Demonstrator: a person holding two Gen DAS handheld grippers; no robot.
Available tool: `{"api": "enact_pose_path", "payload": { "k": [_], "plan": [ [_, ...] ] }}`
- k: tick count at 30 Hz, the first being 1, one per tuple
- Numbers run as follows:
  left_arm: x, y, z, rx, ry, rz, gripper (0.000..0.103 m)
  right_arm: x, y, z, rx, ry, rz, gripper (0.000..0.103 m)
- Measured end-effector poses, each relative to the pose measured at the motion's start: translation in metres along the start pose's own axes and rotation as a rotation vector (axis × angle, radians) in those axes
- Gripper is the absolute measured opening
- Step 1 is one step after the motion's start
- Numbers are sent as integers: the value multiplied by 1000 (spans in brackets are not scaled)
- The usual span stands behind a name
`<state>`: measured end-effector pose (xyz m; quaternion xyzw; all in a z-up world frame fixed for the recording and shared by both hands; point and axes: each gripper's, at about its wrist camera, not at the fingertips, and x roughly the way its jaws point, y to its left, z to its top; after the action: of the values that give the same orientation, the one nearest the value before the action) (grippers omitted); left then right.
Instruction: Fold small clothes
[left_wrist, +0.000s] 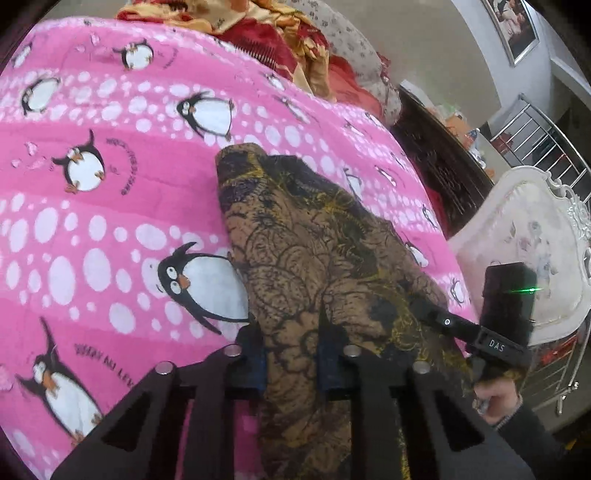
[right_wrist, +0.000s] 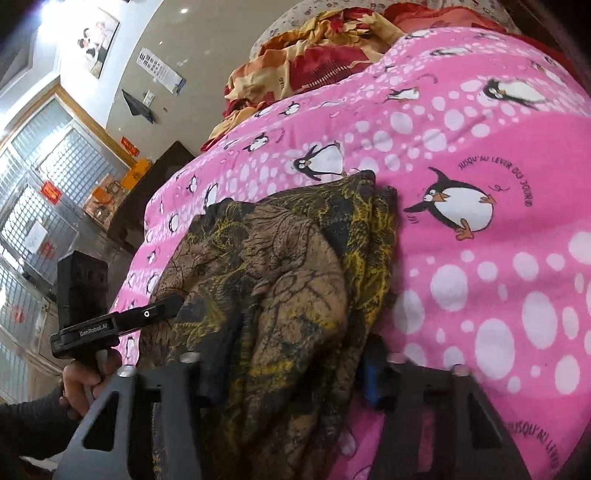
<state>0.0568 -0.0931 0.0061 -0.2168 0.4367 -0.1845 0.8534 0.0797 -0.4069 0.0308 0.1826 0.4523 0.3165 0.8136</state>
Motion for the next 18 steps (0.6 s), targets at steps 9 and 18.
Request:
{"api": "enact_pose_path", "payload": {
  "k": [9,18],
  "plan": [
    [-58,34,32,56,-43,29,16,21,51,25,44,8,44,26],
    [-97,147,68,-29,-16,163,21,120,88,32,132,58,133,20]
  ]
}}
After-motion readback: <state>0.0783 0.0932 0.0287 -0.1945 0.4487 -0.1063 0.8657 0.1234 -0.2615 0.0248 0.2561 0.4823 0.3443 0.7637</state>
